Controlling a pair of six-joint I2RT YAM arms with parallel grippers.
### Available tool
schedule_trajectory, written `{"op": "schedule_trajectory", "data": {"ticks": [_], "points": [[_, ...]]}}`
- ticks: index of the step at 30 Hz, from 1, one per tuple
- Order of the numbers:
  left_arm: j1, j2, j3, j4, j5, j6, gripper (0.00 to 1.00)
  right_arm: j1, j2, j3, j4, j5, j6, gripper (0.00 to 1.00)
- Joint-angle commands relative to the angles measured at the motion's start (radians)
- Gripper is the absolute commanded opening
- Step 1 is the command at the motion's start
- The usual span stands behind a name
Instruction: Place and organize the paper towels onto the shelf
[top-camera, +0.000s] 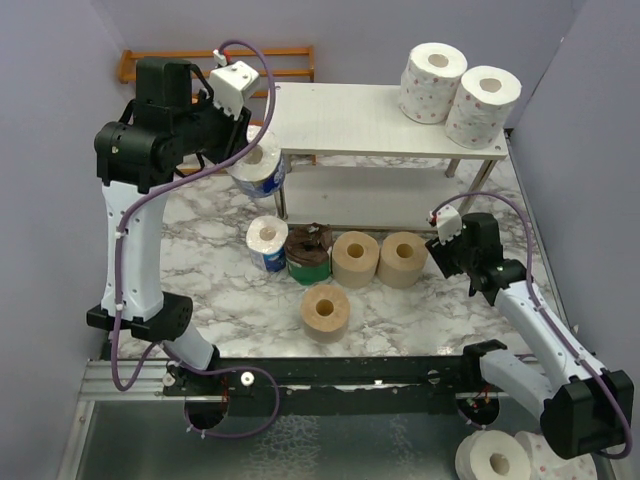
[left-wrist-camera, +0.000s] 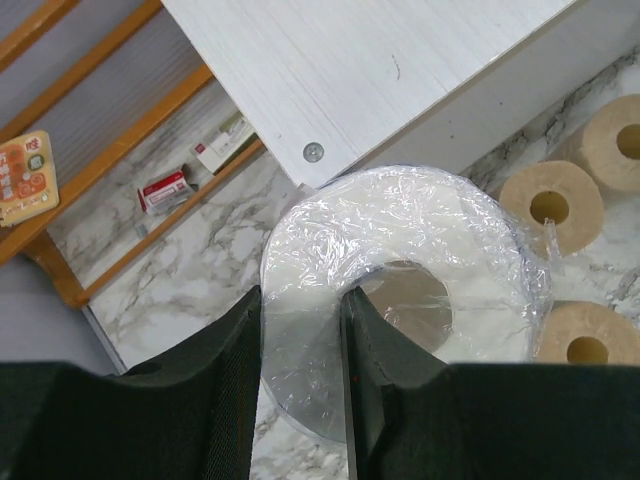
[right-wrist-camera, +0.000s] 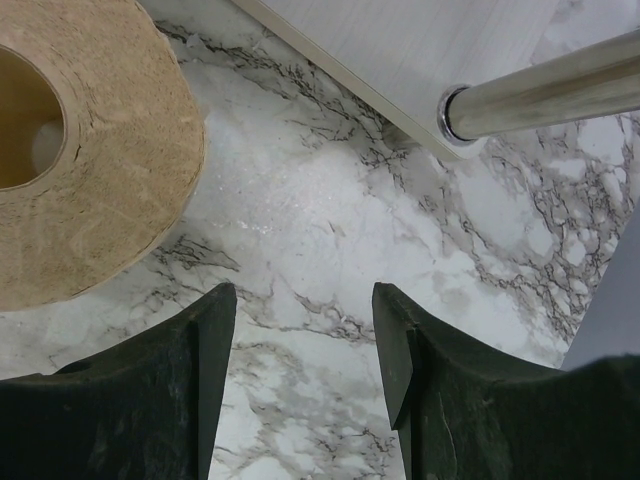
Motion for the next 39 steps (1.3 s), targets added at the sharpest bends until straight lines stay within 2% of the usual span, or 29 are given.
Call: {"op": "schedule_trajectory", "data": {"ticks": [1,6,11,16,18,21,27,33,39], "points": [[-0.004,-0.024,0.059,0.141,0.034,-0.033,0.18,-0.013,0.017,0.002,0.025,0.016,0.008,0.57],[-0.004,-0.002,0.16,0.181,0.084,-0.059,0.14,-0.023,0.028,0.001,0.026,0.018,0.008,0.57],[-0.004,-0.019,0.146,0.202,0.136,-0.063,0.11,-0.033,0.028,0.001,0.025,0.017,0.006,0.57],[-0.004,-0.096,-0.126,0.446,0.08,-0.106,0.1,-0.034,0.035,-0.001,0.027,0.012,0.003,0.57],[-0.004,-0.092,-0.179,0.511,0.086,-0.136,0.09,-0.034,0.034,0.0,0.026,0.015,0.006,0.57],[-0.004,-0.03,-0.13,0.523,0.099,-0.158,0.08,-0.036,0.033,0.0,0.025,0.017,0.006,0.57],[-0.004,0.046,-0.071,0.537,0.02,-0.148,0.07,-0.041,0.026,0.0,0.028,0.016,0.007,0.57],[-0.004,0.054,-0.075,0.593,0.01,-0.162,0.11,-0.041,0.028,-0.001,0.029,0.015,0.006,0.57],[-0.004,0.091,-0.001,0.621,0.023,-0.188,0.15,-0.042,0.031,0.0,0.029,0.015,0.006,0.57]]}}
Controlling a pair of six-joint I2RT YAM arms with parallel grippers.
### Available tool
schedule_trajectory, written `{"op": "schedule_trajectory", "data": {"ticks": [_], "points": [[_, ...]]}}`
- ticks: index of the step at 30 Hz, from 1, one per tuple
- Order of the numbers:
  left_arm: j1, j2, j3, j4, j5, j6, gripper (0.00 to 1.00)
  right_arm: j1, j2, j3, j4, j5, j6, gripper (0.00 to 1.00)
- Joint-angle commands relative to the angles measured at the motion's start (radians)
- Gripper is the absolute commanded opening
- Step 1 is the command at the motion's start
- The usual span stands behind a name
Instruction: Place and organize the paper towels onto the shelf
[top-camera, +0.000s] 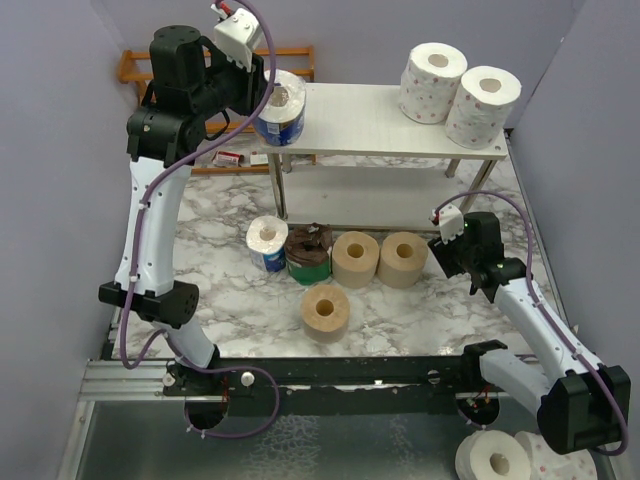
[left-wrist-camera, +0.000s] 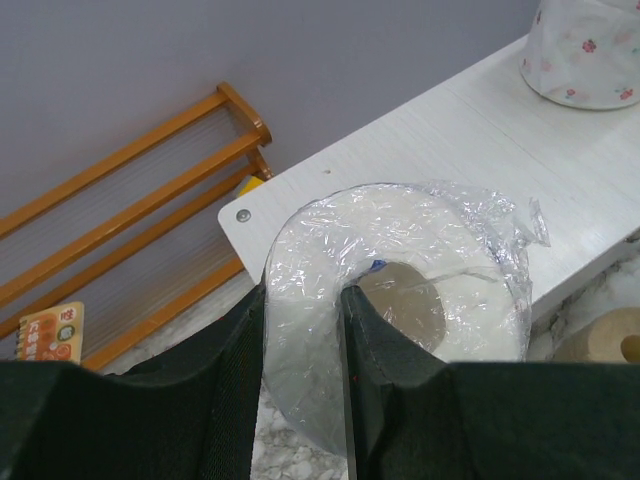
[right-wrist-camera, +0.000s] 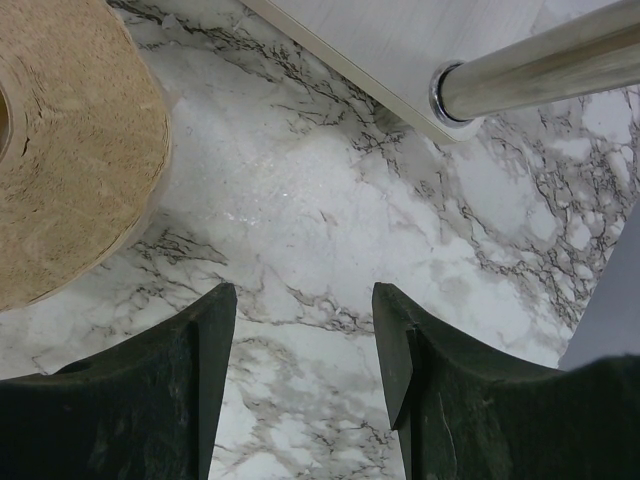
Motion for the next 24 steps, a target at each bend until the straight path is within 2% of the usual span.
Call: {"op": "schedule_trajectory", "data": {"ticks": [1,16,21,22,24], "points": [[0.001,0.038,0.079,0.097,-0.017,-0.033,0.16,-0.007,-0.002,-0.001,0.029,0.016,0.007,0.57],[-0.014,0.124,0.07,0.11,0.0,-0.068,0.19,-0.013,0.003,-0.004,0.031,0.016,0.005,0.57],[-0.027,0.147,0.065,0.11,-0.017,-0.063,0.32,-0.013,0.007,-0.003,0.031,0.015,0.004,0.57],[-0.03,0.147,0.065,0.11,-0.021,-0.061,0.37,-0.013,0.007,-0.004,0.03,0.015,0.004,0.57],[-0.035,0.148,0.069,0.11,-0.033,-0.055,0.55,-0.015,0.009,-0.004,0.031,0.015,0.003,0.57]]}}
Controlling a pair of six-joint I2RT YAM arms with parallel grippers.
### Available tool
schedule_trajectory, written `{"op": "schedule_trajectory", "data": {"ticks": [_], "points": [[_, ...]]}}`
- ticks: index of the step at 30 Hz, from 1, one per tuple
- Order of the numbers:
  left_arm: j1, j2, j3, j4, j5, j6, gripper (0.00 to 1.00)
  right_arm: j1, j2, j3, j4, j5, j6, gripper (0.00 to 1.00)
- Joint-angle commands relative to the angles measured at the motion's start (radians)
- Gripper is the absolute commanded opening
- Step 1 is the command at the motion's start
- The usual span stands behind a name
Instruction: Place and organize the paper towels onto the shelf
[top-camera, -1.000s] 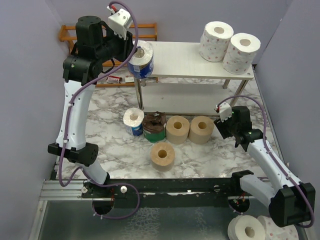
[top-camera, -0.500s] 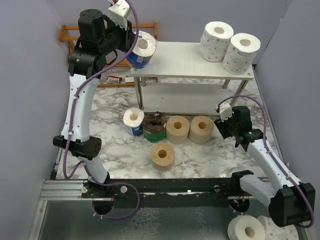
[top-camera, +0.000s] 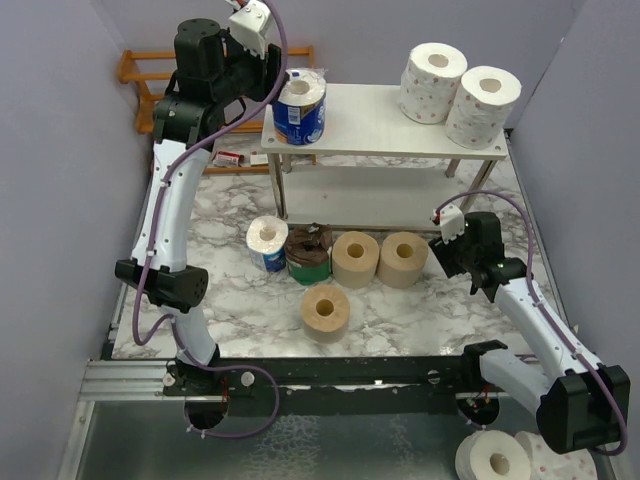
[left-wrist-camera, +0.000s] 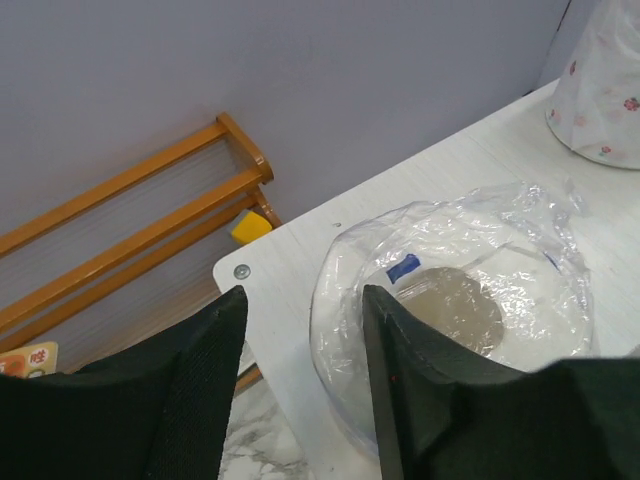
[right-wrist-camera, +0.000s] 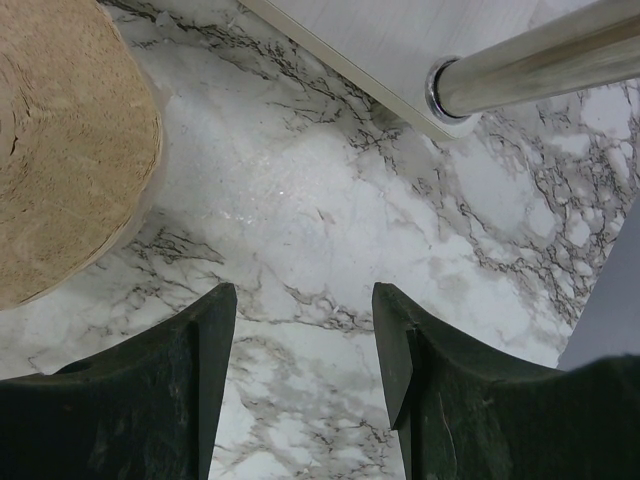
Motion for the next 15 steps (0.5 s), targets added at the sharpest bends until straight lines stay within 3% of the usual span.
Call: {"op": "schedule_trajectory", "data": {"ticks": [1,6,9,12,15], "points": [[-0.021,0.01,0.019,-0.027,-0.035,0.004,0.64,-0.008,0.007,-0.003,0.031,0.015,0.003,0.57],[-0.029,-0.055,0.036,-0.017,-0.083,-0.011,0.98,-0.008,0.009,-0.003,0.03,0.014,0.004,0.57],[-0.029,-0.157,-0.001,0.041,-0.118,-0.003,0.99,-0.006,0.012,-0.003,0.03,0.013,0.003,0.57],[-0.03,-0.3,-0.132,0.148,-0.176,0.025,0.99,-0.007,0.013,-0.005,0.031,0.013,0.002,0.57],[-0.03,-0.31,-0.06,0.083,-0.249,0.061,0.99,-0.007,0.007,-0.003,0.029,0.018,0.007,0.57]]}}
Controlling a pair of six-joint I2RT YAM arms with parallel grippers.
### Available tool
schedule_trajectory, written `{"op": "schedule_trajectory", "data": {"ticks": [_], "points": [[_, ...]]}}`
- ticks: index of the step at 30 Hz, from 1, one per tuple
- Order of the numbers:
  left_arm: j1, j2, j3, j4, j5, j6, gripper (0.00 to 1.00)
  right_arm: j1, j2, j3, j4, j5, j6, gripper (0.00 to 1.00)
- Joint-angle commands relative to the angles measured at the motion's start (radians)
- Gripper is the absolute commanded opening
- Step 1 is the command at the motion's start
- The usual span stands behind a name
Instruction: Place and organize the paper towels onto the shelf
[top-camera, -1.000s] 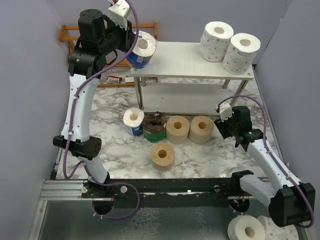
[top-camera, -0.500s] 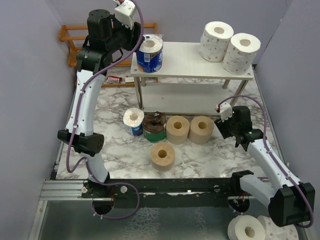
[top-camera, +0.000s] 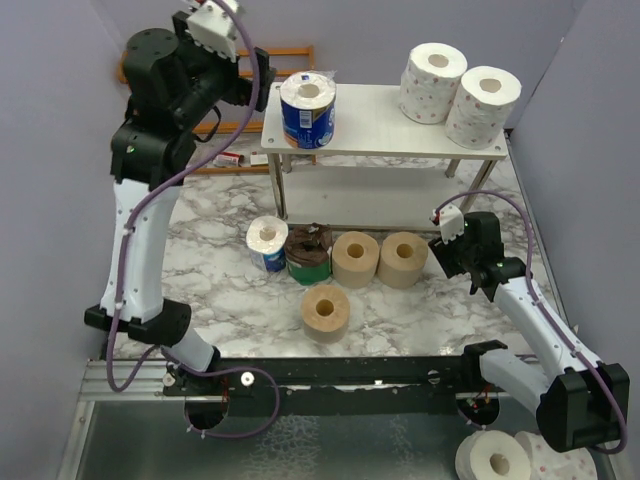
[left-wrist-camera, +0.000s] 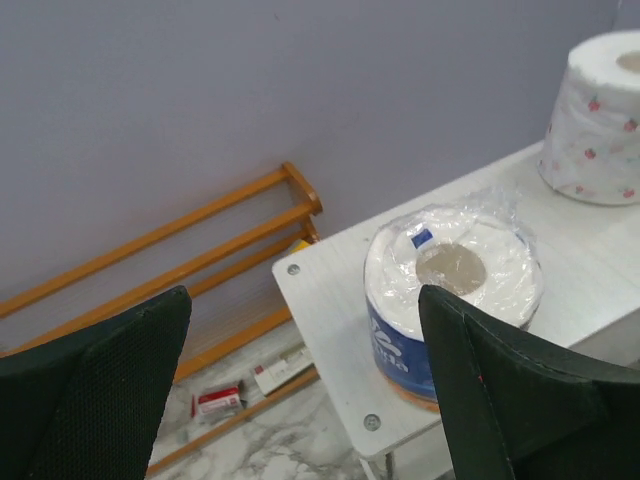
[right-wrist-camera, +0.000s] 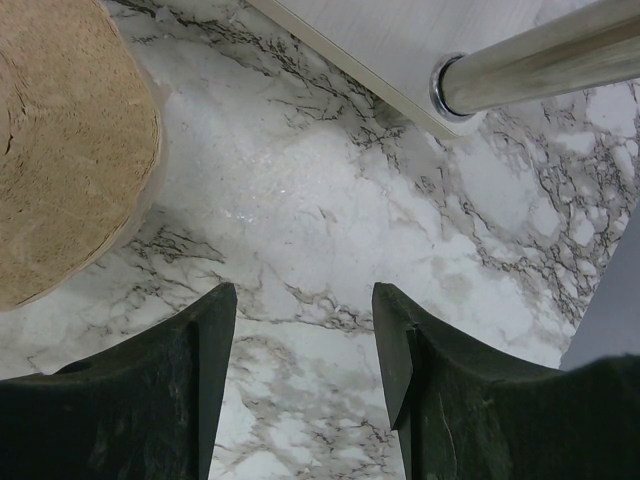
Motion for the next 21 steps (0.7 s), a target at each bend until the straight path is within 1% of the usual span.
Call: {"op": "schedule_trajectory", "data": {"ticks": [1,3,5,7,8,9,10,12,15,17,21], "points": [[-0.005,-0.137,0.043,0.048,-0.147,0.061,0.99,-0.006,-0.004,-0.002,0.03,0.017,0.006,0.57],[-0.004,-0.167,0.016,-0.008,-0.124,0.098,0.99,-0.007,-0.002,-0.003,0.031,0.018,0.005,0.57],[-0.004,-0.23,-0.061,-0.096,0.023,0.161,0.99,-0.007,0.0,-0.003,0.031,0.02,0.006,0.57],[-0.005,-0.298,-0.184,-0.175,0.174,0.203,0.99,-0.007,0.001,-0.004,0.032,0.018,0.005,0.57],[-0.004,-0.331,-0.263,-0.206,0.226,0.219,0.99,-0.007,0.002,-0.005,0.034,0.018,0.004,0.57],[-0.004,-0.372,-0.349,-0.226,0.263,0.237,0.99,-0.007,0.003,-0.005,0.036,0.02,0.005,0.57],[-0.004,-0.414,-0.44,-0.23,0.269,0.246,0.99,-0.007,0.004,-0.005,0.035,0.024,0.007,0.57],[-0.003,-0.487,-0.61,-0.219,0.22,0.256,0.99,-0.007,0.0,-0.004,0.033,0.025,0.009,0.57],[-0.004,-0.584,-0.886,-0.116,0.043,0.213,0.99,-0.007,-0.002,-0.004,0.032,0.021,0.006,0.57],[-0.004,-0.633,-1.047,-0.046,-0.037,0.189,0.99,-0.007,0.005,-0.004,0.033,0.019,0.006,0.57],[-0.005,-0.678,-1.257,0.059,-0.071,0.162,0.99,-0.007,0.006,-0.004,0.032,0.02,0.005,0.57]]}}
